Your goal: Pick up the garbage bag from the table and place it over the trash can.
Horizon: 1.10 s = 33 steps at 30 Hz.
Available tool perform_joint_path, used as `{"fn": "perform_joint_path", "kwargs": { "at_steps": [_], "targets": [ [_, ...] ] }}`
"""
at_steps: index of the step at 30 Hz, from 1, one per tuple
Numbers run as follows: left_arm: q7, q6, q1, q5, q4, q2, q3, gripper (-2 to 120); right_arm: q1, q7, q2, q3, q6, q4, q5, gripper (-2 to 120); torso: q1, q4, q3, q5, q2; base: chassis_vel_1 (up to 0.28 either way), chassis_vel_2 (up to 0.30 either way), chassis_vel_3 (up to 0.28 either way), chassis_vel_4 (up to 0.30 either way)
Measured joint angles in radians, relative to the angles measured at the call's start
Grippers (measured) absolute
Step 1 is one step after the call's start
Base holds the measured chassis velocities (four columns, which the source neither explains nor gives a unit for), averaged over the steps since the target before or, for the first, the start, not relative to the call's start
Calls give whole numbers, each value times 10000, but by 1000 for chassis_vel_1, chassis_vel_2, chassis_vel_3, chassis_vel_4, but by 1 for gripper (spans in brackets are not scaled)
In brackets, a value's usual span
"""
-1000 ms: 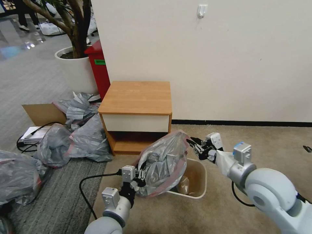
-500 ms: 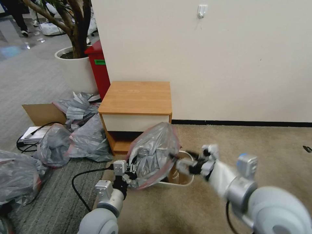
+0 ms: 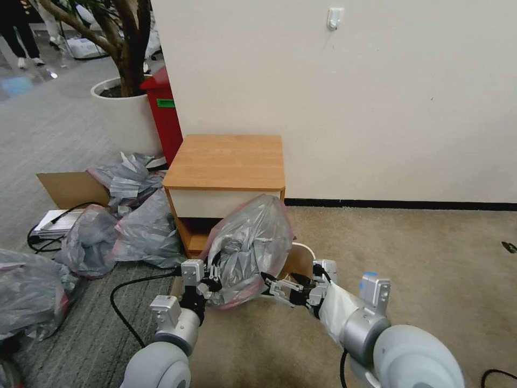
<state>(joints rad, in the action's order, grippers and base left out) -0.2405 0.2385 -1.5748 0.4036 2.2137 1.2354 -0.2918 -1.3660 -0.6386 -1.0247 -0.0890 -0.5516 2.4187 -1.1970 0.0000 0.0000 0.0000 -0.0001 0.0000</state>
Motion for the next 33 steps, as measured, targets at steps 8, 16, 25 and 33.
{"fn": "perform_joint_path", "kwargs": {
  "at_steps": [8, 16, 25, 33],
  "targets": [
    [127, -45, 6, -145, -2, 20, 0, 8, 137, -68, -172, 168, 112, -252, -30, 50, 0, 0, 0, 1, 0, 0, 0, 0, 0],
    [118, -40, 81, 35, -92, 88, 27, 8, 220, 91, -312, 273, 289, -360, -175, 18, 0, 0, 0, 0, 0, 0, 0, 0, 0],
    [-96, 40, 194, 591, -218, 142, 81, 8, 185, 452, -275, 245, 326, -345, 51, 0, 0, 0, 0, 1, 0, 0, 0, 0, 0],
    [-623, 289, 590, 1499, -500, 136, 0, 8, -137, 741, 162, -33, 353, 284, 76, 0, 0, 0, 0, 1, 0, 0, 0, 0, 0]
  ]
}}
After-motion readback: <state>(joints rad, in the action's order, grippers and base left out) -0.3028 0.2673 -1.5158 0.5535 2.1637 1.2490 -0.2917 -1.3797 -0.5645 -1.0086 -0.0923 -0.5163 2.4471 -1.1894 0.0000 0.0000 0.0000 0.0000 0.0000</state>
